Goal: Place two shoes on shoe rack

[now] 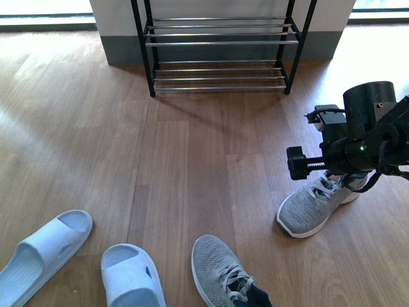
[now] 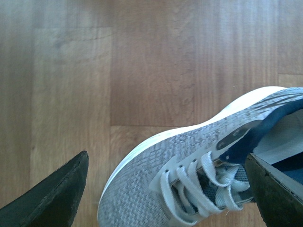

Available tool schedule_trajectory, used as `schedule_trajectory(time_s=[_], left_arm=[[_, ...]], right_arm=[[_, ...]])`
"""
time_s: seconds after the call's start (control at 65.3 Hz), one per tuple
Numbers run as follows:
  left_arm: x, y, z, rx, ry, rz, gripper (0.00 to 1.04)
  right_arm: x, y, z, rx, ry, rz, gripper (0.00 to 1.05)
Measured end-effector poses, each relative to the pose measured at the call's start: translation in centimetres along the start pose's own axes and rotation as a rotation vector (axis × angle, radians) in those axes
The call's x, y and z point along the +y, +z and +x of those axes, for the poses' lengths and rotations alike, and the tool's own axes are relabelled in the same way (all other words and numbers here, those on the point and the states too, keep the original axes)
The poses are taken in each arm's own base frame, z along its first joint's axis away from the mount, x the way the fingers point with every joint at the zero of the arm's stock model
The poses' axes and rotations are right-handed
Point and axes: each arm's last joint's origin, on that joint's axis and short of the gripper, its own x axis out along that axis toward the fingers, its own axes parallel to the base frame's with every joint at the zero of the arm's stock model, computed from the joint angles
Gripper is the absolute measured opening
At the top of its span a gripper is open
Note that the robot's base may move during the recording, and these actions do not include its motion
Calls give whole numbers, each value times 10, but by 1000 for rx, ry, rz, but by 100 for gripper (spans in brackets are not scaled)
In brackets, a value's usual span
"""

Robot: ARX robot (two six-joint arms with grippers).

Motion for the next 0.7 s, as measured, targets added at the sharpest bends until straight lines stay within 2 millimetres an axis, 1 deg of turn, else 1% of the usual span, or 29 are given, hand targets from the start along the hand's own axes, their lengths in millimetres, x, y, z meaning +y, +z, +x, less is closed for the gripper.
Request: schedule_trajectory(time_s=[0.153, 0.291, 0.322, 0.337, 0.368, 0.429, 0.506, 0.536, 0.582, 0.613, 0.705], left_arm=[[0, 0, 0, 0, 0, 0, 95], [0, 0, 0, 0, 0, 0, 95], [0, 0, 0, 0, 0, 0, 95], [0, 0, 0, 0, 0, 0, 95], [0, 0, 0, 0, 0, 0, 95], [0, 0, 0, 0, 0, 0, 95], [0, 0, 0, 0, 0, 0, 95], [0, 0, 0, 0, 0, 0, 95], [0, 0, 0, 0, 0, 0, 95], [0, 0, 0, 0, 0, 0, 95], [0, 0, 0, 0, 0, 0, 95]], right_arm=[[-4, 5, 16, 12, -48, 136, 96], [-5, 7, 26, 20, -71, 186, 95], [-6, 6, 29, 23, -81, 198, 89], [-6, 7, 31, 24, -85, 203, 84], [-6, 7, 33, 25, -89, 206, 79], [-6, 6, 37, 27, -96, 212, 70], [-7, 6, 41, 29, -110, 221, 56], [-8, 6, 42, 30, -115, 223, 53], [-10, 6, 45, 32, -132, 226, 44], [-11, 6, 46, 32, -139, 227, 40], [-15, 5, 50, 34, -159, 228, 25]])
